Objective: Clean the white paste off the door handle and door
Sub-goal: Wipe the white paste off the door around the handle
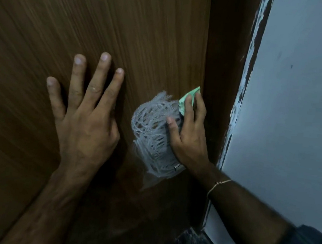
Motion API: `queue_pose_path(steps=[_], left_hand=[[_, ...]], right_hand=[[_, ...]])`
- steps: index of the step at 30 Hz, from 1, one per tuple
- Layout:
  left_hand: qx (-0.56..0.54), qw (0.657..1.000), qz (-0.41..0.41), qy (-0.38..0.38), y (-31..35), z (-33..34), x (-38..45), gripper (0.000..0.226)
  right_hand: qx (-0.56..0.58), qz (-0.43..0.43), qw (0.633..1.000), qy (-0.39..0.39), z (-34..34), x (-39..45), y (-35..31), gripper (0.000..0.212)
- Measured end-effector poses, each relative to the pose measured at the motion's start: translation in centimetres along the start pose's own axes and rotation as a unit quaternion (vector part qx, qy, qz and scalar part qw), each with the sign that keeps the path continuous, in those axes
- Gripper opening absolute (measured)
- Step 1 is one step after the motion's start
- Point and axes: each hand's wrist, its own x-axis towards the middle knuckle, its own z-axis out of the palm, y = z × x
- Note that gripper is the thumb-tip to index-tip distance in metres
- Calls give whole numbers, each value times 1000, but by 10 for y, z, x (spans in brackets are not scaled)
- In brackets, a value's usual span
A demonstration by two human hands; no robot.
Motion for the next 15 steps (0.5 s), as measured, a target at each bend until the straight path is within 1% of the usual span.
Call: queue_pose_path(steps=[2, 4, 5, 7, 8, 9, 12, 13, 15], left_hand=[[5, 1000, -3, 5, -1, -1, 1, 76], [5, 1000, 0, 6, 0, 1, 4, 77], [4, 1000, 1, 5, 0, 1, 4, 77], [1, 1000, 4, -3, -1, 2, 1, 80], [2, 1000, 6, -6, -1, 1, -1, 81], [4, 1000, 6, -6, -2, 1, -2, 81], [12, 1000, 6, 6, -2, 2, -1, 77], [12, 1000, 8, 6, -2, 3, -1, 75], [13, 1000, 7, 5, -2, 3, -3, 75]], right_hand=[[-12, 14, 1000, -2, -4, 4, -1, 77], [0, 13, 1000, 15, -2, 16, -14, 78], [-3, -3, 1000, 14, 1, 18, -22, 79], [-48, -53, 997, 3, 8, 8, -26, 81], [-72, -58, 996, -6, 10, 1, -24, 82], [-81, -45, 996, -15, 9, -4, -20, 83], [-24, -9, 1000, 10, 7, 10, -26, 84], [-8, -17, 1000, 15, 9, 15, -35, 85], [-16, -72, 997, 1, 15, 8, -46, 86]])
